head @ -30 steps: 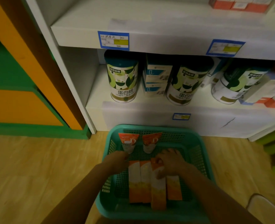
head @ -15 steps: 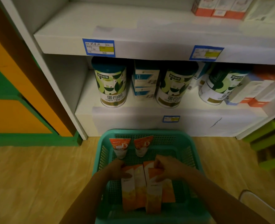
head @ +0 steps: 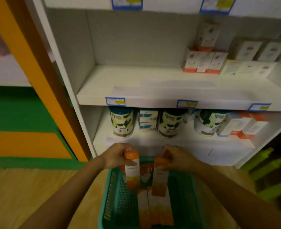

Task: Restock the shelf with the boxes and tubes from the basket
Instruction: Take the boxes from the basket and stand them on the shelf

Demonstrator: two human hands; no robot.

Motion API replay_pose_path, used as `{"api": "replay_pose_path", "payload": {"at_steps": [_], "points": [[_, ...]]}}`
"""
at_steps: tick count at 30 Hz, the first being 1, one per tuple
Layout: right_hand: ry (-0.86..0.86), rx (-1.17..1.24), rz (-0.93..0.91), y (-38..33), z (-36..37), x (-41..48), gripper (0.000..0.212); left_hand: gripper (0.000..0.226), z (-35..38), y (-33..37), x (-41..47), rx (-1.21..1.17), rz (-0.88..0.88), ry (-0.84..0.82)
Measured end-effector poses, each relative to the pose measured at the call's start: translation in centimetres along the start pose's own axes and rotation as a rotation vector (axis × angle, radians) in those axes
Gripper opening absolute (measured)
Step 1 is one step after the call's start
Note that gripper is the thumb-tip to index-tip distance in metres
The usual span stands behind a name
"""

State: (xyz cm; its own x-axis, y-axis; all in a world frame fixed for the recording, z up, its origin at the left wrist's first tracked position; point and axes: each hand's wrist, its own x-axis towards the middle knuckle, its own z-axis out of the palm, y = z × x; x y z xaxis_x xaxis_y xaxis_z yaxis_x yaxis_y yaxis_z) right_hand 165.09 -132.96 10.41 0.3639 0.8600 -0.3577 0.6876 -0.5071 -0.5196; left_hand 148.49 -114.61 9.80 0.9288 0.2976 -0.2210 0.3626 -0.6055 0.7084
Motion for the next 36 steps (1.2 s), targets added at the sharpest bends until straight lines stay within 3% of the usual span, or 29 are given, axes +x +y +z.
{"api": "replay_pose_path", "payload": {"at_steps": [3, 6, 13, 21, 27, 36], "points": [[0.104, -0.071, -0.07, -3.1, -5.5, -1.9, 0.041, 0.024, -5.3, 4.3, -1.7, 0.049, 0.058, 0.12], [0.191, -0.109, -0.1, -6.4, -11.5, -4.2, 0.042, 0.04, -10.7, 8.9, -3.4, 0.118, 0.089, 0.217], [0.389, -0.07, -0.213, -13.5, -23.7, -10.1, 0.031, 0.034, -21.3, 19.4, -6.4, 0.279, 0.207, 0.349], [0.585, -0.095, -0.287, -19.5, -32.1, -13.5, 0.032, 0.031, -28.6, 27.8, -8.0, 0.359, 0.319, 0.52], [0.716, -0.108, -0.284, -22.7, -36.5, -12.7, 0.031, 0.032, -32.3, 31.5, -6.4, 0.386, 0.363, 0.633], [0.879, -0.032, -0.265, -24.9, -39.1, -7.9, 0.029, 0.044, -35.3, 31.3, -1.0, 0.396, 0.271, 0.72]]}}
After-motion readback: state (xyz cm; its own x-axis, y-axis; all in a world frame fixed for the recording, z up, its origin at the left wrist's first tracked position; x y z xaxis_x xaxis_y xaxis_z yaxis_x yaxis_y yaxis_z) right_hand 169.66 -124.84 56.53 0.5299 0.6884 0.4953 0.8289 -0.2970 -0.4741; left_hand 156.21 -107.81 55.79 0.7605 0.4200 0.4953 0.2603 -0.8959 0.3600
